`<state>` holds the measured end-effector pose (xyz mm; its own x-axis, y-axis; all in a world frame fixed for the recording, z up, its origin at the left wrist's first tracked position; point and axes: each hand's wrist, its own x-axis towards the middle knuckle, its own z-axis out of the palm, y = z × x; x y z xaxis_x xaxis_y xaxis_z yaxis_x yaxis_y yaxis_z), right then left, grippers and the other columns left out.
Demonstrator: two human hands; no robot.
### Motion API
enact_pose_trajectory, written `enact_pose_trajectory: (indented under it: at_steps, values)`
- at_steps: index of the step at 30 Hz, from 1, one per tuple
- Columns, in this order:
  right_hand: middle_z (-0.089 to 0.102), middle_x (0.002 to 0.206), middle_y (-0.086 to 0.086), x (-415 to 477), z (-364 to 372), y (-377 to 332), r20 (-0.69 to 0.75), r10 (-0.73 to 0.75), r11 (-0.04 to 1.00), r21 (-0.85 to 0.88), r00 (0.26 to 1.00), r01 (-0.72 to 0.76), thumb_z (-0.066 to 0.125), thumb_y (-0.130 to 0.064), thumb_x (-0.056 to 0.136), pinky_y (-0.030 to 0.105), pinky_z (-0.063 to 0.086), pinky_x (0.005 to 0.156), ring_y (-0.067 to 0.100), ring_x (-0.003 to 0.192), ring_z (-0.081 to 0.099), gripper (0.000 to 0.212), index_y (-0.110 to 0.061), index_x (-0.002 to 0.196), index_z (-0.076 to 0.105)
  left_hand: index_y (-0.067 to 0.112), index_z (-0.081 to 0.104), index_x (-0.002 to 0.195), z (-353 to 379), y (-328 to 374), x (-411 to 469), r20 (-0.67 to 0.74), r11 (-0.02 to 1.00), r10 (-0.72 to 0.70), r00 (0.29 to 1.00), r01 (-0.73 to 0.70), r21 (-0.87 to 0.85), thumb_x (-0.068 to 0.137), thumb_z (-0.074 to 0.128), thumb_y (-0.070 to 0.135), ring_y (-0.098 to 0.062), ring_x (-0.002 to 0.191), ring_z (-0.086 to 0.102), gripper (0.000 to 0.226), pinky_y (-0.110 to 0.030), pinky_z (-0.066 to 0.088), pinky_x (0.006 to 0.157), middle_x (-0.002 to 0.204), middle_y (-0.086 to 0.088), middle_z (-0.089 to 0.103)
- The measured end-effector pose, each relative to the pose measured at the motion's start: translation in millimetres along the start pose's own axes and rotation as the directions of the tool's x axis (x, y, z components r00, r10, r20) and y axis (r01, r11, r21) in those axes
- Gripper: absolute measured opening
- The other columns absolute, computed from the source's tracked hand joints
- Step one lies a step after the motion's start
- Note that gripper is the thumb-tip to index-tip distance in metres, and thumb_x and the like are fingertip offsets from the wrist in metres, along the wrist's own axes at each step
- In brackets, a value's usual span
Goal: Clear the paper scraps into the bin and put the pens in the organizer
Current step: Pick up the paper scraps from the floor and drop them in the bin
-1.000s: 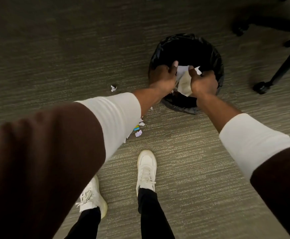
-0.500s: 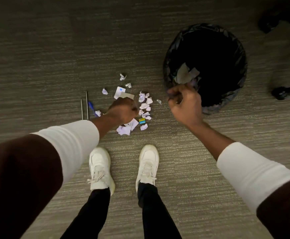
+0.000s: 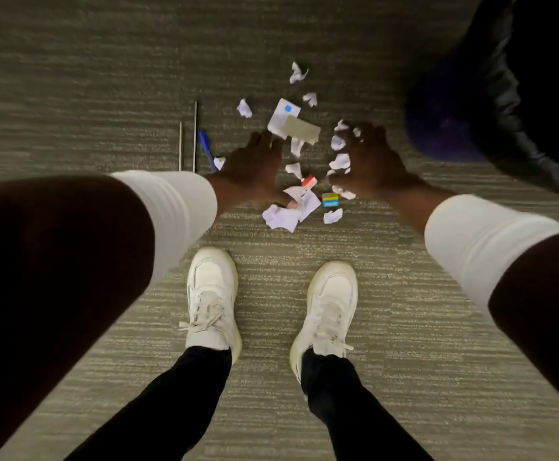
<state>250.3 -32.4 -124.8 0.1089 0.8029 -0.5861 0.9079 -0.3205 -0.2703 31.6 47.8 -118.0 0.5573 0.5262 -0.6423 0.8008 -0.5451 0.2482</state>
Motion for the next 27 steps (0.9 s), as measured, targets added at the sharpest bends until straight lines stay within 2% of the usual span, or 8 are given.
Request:
enact_pose_trajectory:
  at_steps: [4,8,11,14,16,22,25,27]
  values:
    - [0.015,0.17,0.01,32.4,17.4,2.0,0.04,0.019,0.999,-0.042,0.999,-0.017,0.081,-0.063,0.075,0.067,0.036,0.116,0.047,0.156,0.013,0.101,-0.032,0.156,0.03,0.007,0.023,0.156,43.3,0.6,13.2,-0.049,0.998,0.051,0.997,-0.05,0.029,0.044,0.083,0.083,-0.04,0.145,0.034,0.148,-0.06,0.055,0.094,0.159,-0.018,0.029]
    - [0.005,0.173,0.014,38.0,32.5,5.3,0.064,-0.023,0.997,-0.069,0.998,0.027,0.081,-0.063,0.077,0.069,0.032,0.117,0.046,0.158,0.007,0.103,-0.032,0.159,0.027,0.012,0.018,0.158,83.1,15.3,8.8,-0.03,0.99,0.109,0.994,-0.106,0.097,0.04,0.084,0.084,-0.044,0.151,0.028,0.153,-0.058,0.06,0.088,0.167,-0.021,0.016]
    - [0.002,0.173,0.016,26.4,48.3,3.2,0.059,-0.028,0.987,-0.155,0.998,0.037,0.077,-0.067,0.077,0.07,0.034,0.113,0.048,0.158,0.005,0.113,-0.03,0.165,0.016,0.016,0.004,0.164,101.6,28.0,-0.4,0.018,0.978,0.144,0.989,-0.145,0.15,0.05,0.087,0.076,-0.046,0.157,0.013,0.153,-0.058,0.059,0.088,0.171,-0.024,-0.004]
    - [0.005,0.174,0.015,9.2,63.3,3.3,0.049,-0.041,0.973,-0.226,0.998,0.051,0.071,-0.064,0.081,0.067,0.042,0.109,0.048,0.157,0.011,0.104,-0.027,0.163,0.021,0.017,0.001,0.165,108.9,37.1,-3.2,0.016,0.974,0.169,0.986,-0.169,0.154,0.071,0.086,0.059,-0.046,0.157,0.006,0.133,-0.058,0.059,0.092,0.171,-0.022,-0.013]
    - [0.005,0.174,0.013,-3.8,72.2,1.0,0.072,-0.027,0.971,-0.233,0.997,0.044,0.069,-0.063,0.081,0.062,0.043,0.109,0.047,0.157,0.01,0.1,-0.025,0.162,0.025,0.022,0.004,0.164,111.7,38.3,-2.4,-0.013,0.976,0.165,0.986,-0.162,0.147,0.082,0.081,0.046,-0.045,0.156,0.008,0.116,-0.058,0.059,0.09,0.172,-0.021,-0.011]
    - [-0.011,0.174,0.01,-37.4,99.2,0.2,0.155,0.017,0.949,-0.312,0.988,0.033,0.074,-0.058,0.085,0.058,0.04,0.115,0.047,0.159,-0.005,0.11,-0.028,0.166,0.006,0.022,0.02,0.162,120.4,30.9,2.1,-0.054,0.957,0.199,0.979,-0.182,0.228,0.099,0.053,0.019,-0.047,0.152,0.022,0.072,-0.059,0.061,0.083,0.17,-0.024,0.01]
    - [-0.002,0.173,0.018,-41.7,106.8,0.3,0.112,-0.014,0.955,-0.294,0.994,0.047,0.067,-0.032,0.099,0.057,0.049,0.109,0.051,0.158,0.005,0.088,-0.024,0.166,0.011,0.021,0.031,0.156,122.4,24.1,9.3,-0.107,0.948,0.241,0.965,-0.21,0.24,0.102,0.024,0.019,-0.048,0.146,0.035,0.055,-0.057,0.064,0.073,0.164,-0.023,0.027]
    - [0.011,0.171,0.023,-41.2,109.9,-0.1,0.073,-0.035,0.952,-0.301,0.997,0.056,0.062,-0.018,0.101,0.056,0.055,0.1,0.053,0.155,0.017,0.074,-0.021,0.163,0.022,0.02,0.031,0.154,124.9,19.9,15.5,-0.132,0.94,0.267,0.955,-0.228,0.252,0.101,0.025,0.019,-0.049,0.141,0.039,0.053,-0.057,0.063,0.069,0.159,-0.023,0.032]
